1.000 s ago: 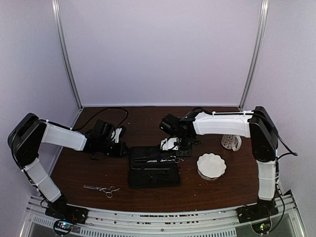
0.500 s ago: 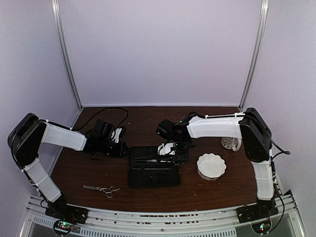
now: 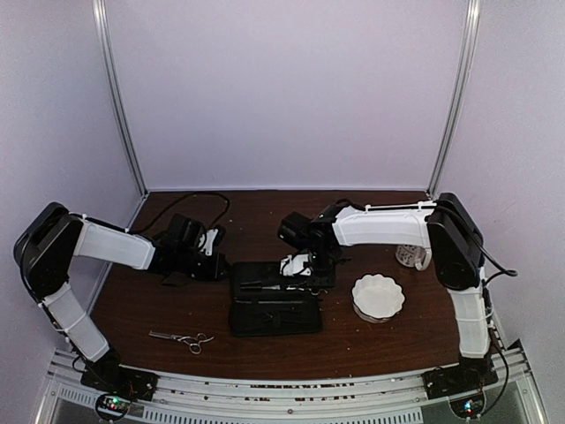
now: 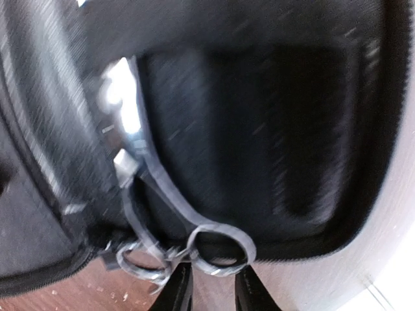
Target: Sort the hair-cutting tools
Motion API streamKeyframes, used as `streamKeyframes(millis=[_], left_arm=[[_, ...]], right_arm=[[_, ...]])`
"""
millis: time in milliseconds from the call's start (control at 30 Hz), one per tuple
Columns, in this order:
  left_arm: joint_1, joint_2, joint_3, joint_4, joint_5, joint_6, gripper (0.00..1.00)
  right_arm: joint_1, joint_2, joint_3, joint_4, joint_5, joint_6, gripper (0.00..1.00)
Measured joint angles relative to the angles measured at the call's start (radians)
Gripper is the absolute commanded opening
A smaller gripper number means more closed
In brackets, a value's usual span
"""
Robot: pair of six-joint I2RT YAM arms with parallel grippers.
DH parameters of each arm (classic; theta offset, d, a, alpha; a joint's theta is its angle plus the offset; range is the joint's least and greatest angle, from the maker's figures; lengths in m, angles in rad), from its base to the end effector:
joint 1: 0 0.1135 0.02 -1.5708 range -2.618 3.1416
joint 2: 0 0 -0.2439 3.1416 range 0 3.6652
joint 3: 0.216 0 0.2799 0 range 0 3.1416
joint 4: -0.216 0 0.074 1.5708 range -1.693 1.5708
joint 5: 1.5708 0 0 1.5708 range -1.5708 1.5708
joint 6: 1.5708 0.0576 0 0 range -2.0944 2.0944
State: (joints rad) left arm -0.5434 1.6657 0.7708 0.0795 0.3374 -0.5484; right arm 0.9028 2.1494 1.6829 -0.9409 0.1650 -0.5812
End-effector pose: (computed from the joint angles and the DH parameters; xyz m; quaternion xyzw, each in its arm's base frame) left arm 0.2888 -0.1967 0.0871 0.0596 0.9165 -0.3221 0.2297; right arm 0.2836 0.3441 0.1192 -0.6663 0.7367 -0.0681 0.0934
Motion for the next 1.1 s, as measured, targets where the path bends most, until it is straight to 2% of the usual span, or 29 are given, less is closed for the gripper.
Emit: streamKeyframes(millis=[200,333,633,1100], left_arm=[[0.000,0.000,0.000,-0.001,0.000,0.008,0.03],[0.000,0.000,0.000,-0.002,0.001,0.013,0.03],[0.000,0.000,0.000,-0.002,0.001,0.015,0.03],[0.000,0.000,0.002,-0.004,0.003,0.015,0.03]], right_arm=[[0.000,-0.086,-0.103,0.000,-0.023,-0.047,0.22],[0.000,-0.114,-0.116,0.018,-0.041,-0.069,0.24],[0.004,-0.116,-0.117,0.062,-0.100,-0.116,0.26],[0.014,-0.074,-0.117,0.123,-0.110,-0.139,0.27]])
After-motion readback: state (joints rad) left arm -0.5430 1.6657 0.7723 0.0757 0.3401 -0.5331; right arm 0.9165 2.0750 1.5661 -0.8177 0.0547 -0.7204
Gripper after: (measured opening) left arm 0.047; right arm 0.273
